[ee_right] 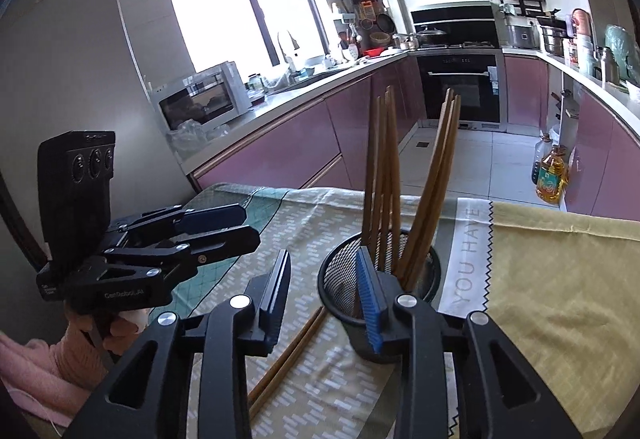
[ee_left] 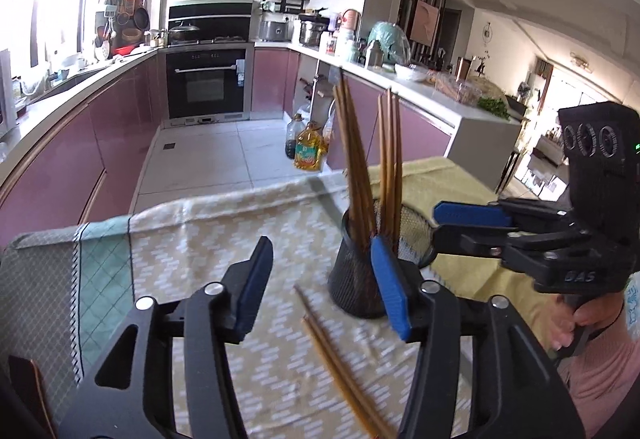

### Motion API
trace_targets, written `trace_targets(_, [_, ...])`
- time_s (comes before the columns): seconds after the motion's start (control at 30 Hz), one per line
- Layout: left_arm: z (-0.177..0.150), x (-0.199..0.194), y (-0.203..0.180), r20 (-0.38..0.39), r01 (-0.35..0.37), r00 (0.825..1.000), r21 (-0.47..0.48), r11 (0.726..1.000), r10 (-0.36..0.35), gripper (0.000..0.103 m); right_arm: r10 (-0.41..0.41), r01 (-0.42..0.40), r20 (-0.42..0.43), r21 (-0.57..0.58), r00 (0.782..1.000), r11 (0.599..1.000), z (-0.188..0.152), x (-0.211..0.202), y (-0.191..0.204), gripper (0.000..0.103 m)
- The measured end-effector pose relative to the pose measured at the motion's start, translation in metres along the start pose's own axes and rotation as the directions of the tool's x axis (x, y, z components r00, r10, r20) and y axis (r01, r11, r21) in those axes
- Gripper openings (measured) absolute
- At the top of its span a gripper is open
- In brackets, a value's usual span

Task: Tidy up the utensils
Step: 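Move both open tools back to the last two chopsticks on the table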

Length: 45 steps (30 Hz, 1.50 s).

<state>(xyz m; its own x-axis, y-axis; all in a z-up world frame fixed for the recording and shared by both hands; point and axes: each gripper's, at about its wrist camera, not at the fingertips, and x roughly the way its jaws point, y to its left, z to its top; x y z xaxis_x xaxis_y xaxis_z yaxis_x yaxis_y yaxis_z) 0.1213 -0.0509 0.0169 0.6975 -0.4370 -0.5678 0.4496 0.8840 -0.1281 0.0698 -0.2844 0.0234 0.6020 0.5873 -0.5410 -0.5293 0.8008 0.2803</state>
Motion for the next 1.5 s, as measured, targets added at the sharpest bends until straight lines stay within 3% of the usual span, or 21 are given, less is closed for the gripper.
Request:
trace_targets(0.27, [-0.055, 0.012, 0.021, -0.148, -0.057, 0.988, -0.030, 0.998, 0.052, 0.052, 0.037, -0.032, -0.154, 0.029, 0.987, 0.999, -0.048, 0.032, 0.010, 0.038])
trace_targets(0.43, [-0.081, 0.019, 0.028, -0.199, -0.097, 0.976, -0.042, 0.994, 0.087, 0.052, 0.039, -0.024, -0.220, 0.071, 0.975, 0.997, -0.072, 0.055, 0.015, 0.038])
trace_targets(0.6, [-0.097, 0.021, 0.026, -0.222, -0.105, 0.971, -0.054, 0.993, 0.091, 0.052, 0.002, 0.009, -0.273, 0.039, 0.962, 0.999, -0.085, 0.073, 0.030, 0.038])
trace_targets(1.07, [-0.110, 0.021, 0.016, -0.240, -0.090, 0.968, -0.066, 0.994, 0.071, 0.053, -0.101, 0.086, -0.290, -0.061, 0.952, 0.994, -0.088, 0.084, 0.054, 0.038])
trace_targets(1.5, [-0.114, 0.019, 0.001, -0.245, -0.045, 0.969, -0.036, 0.998, 0.035, 0.055, -0.139, 0.128, -0.311, -0.055, 0.940, 0.990, -0.086, 0.080, 0.043, 0.034])
